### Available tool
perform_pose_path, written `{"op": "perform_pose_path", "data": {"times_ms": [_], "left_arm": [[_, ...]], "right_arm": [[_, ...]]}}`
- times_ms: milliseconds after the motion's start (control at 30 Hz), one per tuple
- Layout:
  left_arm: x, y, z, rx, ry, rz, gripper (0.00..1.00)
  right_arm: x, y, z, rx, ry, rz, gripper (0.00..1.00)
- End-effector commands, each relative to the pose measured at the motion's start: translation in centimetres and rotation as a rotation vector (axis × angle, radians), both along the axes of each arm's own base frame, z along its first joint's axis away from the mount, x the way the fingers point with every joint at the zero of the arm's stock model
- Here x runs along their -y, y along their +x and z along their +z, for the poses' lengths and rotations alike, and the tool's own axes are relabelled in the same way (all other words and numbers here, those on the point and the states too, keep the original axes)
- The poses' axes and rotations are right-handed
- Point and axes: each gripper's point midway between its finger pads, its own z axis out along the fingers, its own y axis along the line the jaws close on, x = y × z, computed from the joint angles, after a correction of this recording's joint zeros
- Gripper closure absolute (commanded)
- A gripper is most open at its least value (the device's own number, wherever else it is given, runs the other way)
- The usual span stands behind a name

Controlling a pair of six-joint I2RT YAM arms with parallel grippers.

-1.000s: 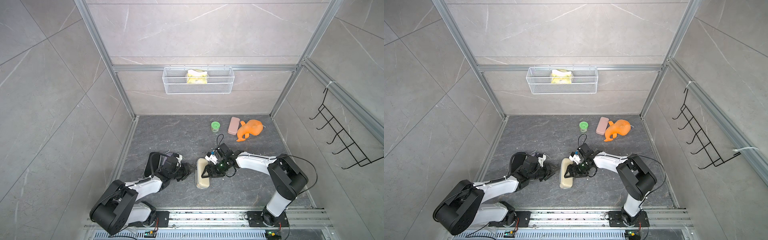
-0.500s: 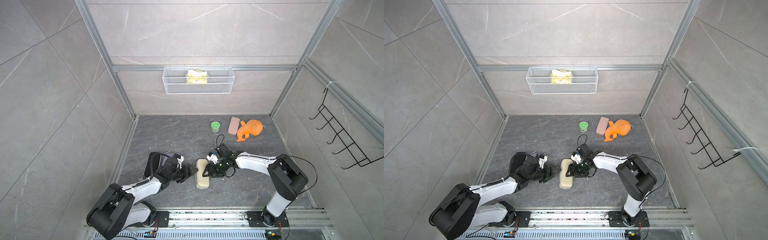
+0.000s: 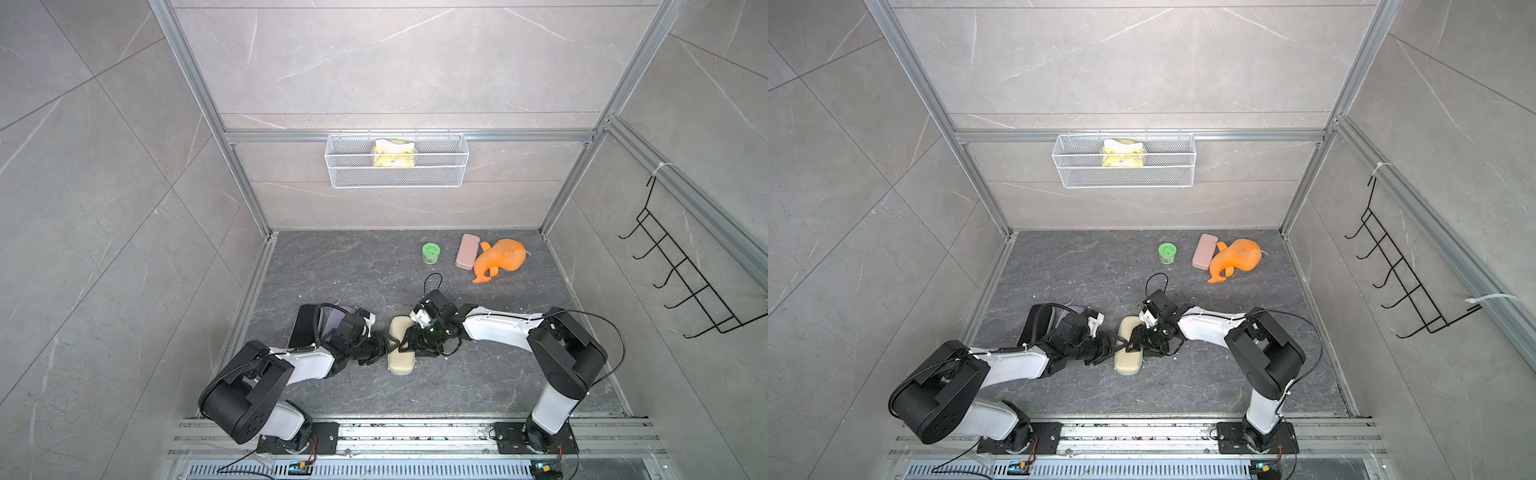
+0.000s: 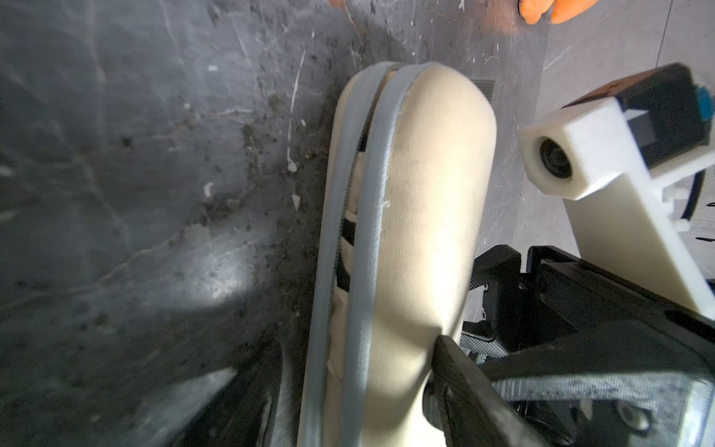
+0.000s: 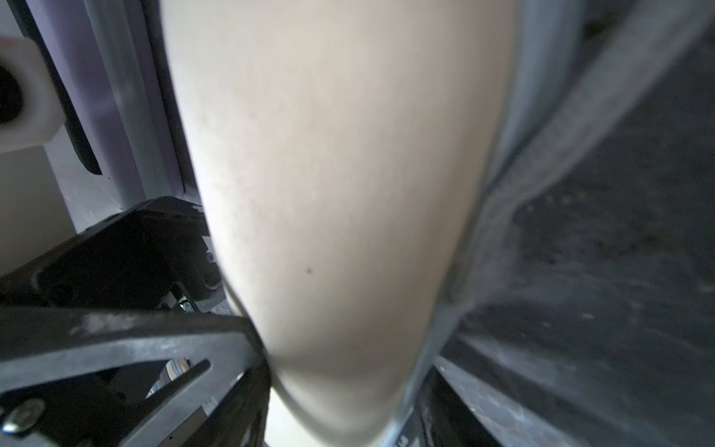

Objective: Put umbrellas into zippered umbrella sleeves
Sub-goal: Pick up the umbrella sleeve at the center of the board.

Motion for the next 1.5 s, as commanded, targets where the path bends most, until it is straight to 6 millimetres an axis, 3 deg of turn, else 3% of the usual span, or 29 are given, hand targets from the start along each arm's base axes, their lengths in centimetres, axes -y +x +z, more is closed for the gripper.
{"op": "perform_pose_path", "data": {"times_ms": [0,133,267,500,667,733,833,1033,1300,1467], "left_arm": [[1.3,-1.1,0.4,0.016,0.002,-0.108,0.35],[1.2,-0.6,0.0,0.024,0.035,-0.11,0.34],[0.7,-0.3,-1.5,0.001,0.08,-0.093,0.35],[0.1,-0.2,-3.1,-0.035,0.12,-0.098,0.36],[-0.5,0.6,-3.1,-0.04,0.144,-0.09,0.37],[-1.1,0.8,-3.3,-0.051,0.166,-0.083,0.38],[-1.4,0.7,-3.4,-0.064,0.176,-0.084,0.4],[-1.9,-0.1,-4.3,-0.109,0.153,-0.051,0.47],[-3.0,-1.0,-5.6,-0.163,0.141,-0.014,0.55],[-4.0,-1.4,-6.7,-0.192,0.13,0.016,0.63]], "right_arm": [[-2.1,3.8,0.5,0.112,0.064,-0.083,0.4],[-3.9,5.4,1.7,0.134,0.15,-0.091,0.4],[-3.2,6.7,3.2,0.142,0.222,-0.08,0.34],[3.3,5.6,5.9,0.212,0.189,0.002,0.24],[7.8,4.3,4.3,0.363,-0.067,0.079,0.3],[8.5,4.5,4.0,0.45,-0.113,0.066,0.35],[8.1,5.0,3.7,0.426,-0.08,-0.028,0.36],[4.4,4.2,0.8,0.156,0.071,-0.166,0.29],[1.5,1.7,-1.0,0.094,0.162,-0.195,0.27],[1.0,1.1,-2.6,0.058,0.194,-0.233,0.27]]}}
